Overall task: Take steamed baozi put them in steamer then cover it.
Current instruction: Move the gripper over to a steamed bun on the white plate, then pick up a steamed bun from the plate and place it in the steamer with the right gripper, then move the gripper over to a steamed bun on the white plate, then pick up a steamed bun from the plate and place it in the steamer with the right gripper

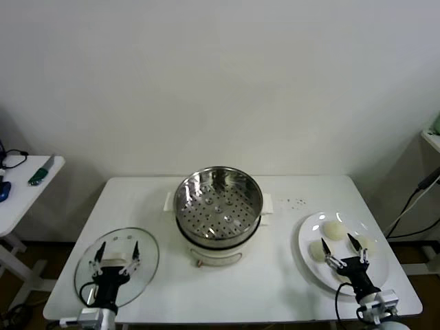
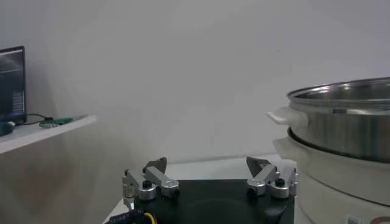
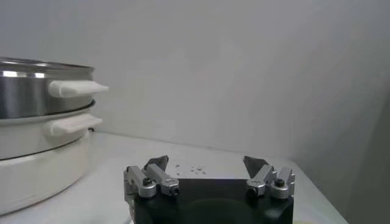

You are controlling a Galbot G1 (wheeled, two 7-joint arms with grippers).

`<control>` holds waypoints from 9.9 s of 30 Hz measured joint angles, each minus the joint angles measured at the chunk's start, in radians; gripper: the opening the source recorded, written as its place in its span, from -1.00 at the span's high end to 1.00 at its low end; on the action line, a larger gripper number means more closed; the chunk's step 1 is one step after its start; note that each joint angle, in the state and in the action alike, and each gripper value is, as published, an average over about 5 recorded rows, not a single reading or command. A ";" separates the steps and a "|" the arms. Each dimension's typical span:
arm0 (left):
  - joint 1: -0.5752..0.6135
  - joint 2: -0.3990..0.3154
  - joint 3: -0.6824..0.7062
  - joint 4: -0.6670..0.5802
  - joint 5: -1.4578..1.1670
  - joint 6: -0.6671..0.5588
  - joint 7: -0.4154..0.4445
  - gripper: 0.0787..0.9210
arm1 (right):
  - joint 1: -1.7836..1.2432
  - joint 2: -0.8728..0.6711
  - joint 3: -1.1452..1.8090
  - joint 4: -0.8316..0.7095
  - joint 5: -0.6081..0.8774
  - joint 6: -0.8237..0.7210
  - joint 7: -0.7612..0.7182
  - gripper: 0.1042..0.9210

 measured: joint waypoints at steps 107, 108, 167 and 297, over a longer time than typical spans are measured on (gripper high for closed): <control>0.007 0.035 -0.017 -0.002 -0.008 0.022 -0.008 -0.77 | 1.818 -0.374 -1.781 -0.777 -0.347 0.021 -0.968 -0.47; 0.009 0.035 -0.015 -0.002 -0.008 0.022 -0.007 -0.77 | 1.848 -0.359 -1.806 -0.776 -0.334 0.034 -0.971 -0.47; 0.035 0.076 0.006 -0.034 0.009 0.044 -0.015 -0.77 | 1.845 0.256 -1.799 -0.798 -0.838 0.485 -0.912 -0.76; 0.115 0.051 0.072 -0.204 -0.003 0.087 -0.013 -0.77 | 2.344 -0.023 -2.350 -0.593 0.619 -0.432 -0.722 -0.45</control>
